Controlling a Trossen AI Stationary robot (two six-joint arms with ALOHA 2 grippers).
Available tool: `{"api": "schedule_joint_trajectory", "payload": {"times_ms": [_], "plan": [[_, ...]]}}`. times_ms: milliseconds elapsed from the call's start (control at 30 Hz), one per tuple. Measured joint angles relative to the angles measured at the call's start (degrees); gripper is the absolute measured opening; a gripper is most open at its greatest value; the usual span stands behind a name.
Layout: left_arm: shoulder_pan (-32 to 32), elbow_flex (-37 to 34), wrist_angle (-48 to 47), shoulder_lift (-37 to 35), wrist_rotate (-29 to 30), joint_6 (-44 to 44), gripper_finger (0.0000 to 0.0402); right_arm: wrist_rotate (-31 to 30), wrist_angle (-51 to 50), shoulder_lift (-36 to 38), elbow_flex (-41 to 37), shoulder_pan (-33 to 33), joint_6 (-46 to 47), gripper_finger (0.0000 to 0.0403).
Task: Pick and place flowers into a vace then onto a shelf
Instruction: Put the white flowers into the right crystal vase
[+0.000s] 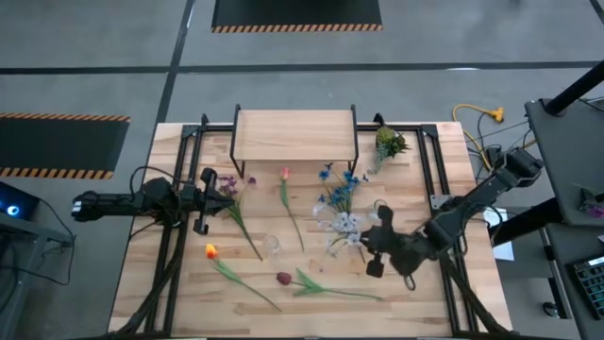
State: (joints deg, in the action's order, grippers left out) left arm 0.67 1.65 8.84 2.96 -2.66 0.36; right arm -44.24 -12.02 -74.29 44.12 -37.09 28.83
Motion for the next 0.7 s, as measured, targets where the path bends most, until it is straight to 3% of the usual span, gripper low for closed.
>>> {"api": "schedule_joint_trajectory", "payload": {"times_ms": [200,300,533,700], "plan": [[0.00,0.00,0.01,0.00,0.00,-0.24,0.0000,6.44,30.78,7.39,-12.00,2.94,-25.90,0.0013],[0.00,0.00,-0.02,0.00,0.00,-0.24,0.0000,12.04,40.20,11.98,-16.97,6.09,-33.23,0.0013],[0.02,0.00,-0.02,0.00,0.00,-0.24,0.0000,23.53,36.87,22.22,-19.63,15.42,-38.39,0.0013],[0.00,0.00,0.05,0.00,0.00,-0.24,0.0000,24.78,27.00,29.79,-19.99,18.74,-40.00,0.0013]]}}
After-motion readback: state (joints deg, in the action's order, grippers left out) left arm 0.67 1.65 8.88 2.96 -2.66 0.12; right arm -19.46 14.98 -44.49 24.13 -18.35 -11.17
